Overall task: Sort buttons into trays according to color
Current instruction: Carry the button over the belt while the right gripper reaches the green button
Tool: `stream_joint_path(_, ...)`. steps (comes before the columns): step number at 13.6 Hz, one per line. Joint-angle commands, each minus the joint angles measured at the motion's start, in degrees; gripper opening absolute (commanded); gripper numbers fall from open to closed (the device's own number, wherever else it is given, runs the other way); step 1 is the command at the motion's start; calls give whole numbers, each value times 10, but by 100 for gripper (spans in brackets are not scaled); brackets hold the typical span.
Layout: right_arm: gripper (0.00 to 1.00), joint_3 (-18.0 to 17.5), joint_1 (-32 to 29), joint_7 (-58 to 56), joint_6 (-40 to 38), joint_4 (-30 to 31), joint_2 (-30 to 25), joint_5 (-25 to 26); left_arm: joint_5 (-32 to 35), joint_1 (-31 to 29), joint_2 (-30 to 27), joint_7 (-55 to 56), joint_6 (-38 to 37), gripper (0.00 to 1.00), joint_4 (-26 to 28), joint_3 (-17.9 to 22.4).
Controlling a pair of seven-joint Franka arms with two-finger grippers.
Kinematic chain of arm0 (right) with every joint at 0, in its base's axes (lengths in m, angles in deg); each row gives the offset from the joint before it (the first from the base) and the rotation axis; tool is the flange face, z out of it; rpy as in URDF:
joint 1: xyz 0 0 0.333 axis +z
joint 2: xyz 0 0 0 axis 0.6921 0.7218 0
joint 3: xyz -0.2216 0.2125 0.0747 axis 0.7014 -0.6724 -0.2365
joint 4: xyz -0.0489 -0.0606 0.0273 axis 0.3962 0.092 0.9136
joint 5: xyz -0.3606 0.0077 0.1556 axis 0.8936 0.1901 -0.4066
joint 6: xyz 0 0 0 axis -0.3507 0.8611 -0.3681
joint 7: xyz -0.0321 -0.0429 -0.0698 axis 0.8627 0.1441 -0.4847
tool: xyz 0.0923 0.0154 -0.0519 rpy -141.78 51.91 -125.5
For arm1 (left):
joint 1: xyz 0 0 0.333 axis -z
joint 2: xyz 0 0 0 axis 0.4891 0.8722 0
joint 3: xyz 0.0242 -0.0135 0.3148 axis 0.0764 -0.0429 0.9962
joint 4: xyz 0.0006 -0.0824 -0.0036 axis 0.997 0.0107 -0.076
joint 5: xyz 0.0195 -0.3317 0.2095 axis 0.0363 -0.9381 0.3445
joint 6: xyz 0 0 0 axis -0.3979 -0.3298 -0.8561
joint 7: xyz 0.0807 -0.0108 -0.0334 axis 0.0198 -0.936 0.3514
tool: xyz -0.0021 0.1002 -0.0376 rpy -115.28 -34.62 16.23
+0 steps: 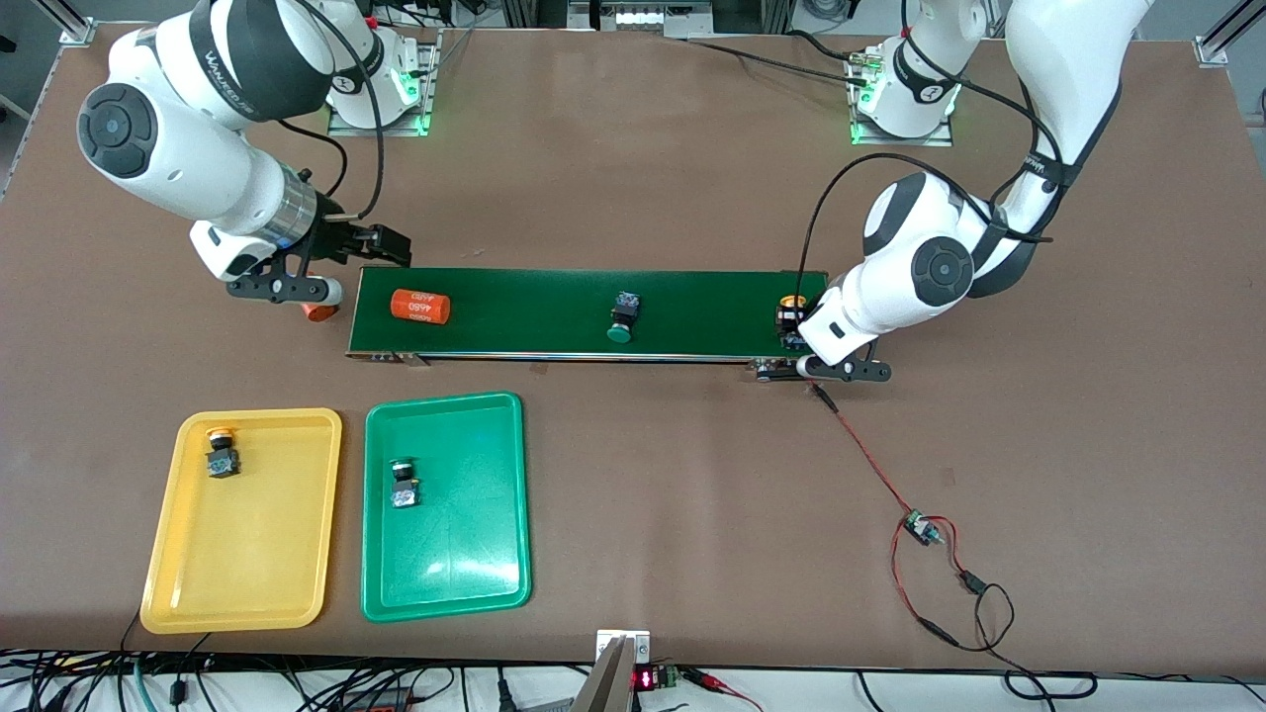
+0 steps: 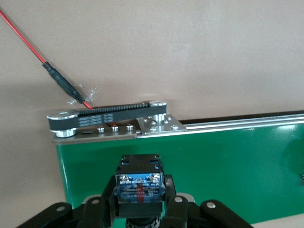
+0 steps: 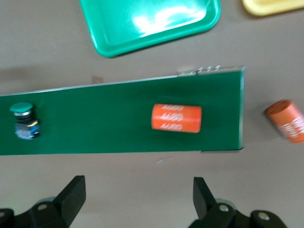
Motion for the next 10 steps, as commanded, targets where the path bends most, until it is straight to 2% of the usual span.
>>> stream_joint_path(1, 100, -2, 24, 54, 59, 43, -15, -22, -3, 27, 9, 1, 16, 2, 1, 27)
stream_joint_path(3, 100, -3, 35, 52, 101, 49, 6, -17, -2, 34, 15, -4, 17, 4, 2, 38)
stream_joint_path(4, 100, -3, 50, 55, 132, 52, 20, -17, -2, 34, 19, -5, 18, 8, 2, 38)
stream_joint_path(5, 100, -3, 65, 63, 163, 54, 33, -17, -2, 35, 22, -7, 18, 29, 2, 40)
stream_joint_path(6, 100, -3, 74, 85, 194, 55, 49, -17, -1, 37, 21, -9, 17, 87, 1, 44)
stream_joint_path(7, 100, -3, 87, 107, 218, 54, 62, -15, -1, 37, 15, -15, 12, 100, -1, 45)
stream_joint_path(8, 100, -3, 96, 123, 234, 53, 74, -11, -2, 37, 2, -19, 11, 100, -1, 45)
stream_joint_path(10, 100, -3, 111, 153, 248, 52, 94, 42, -6, 37, -41, -18, -35, 100, -5, 44)
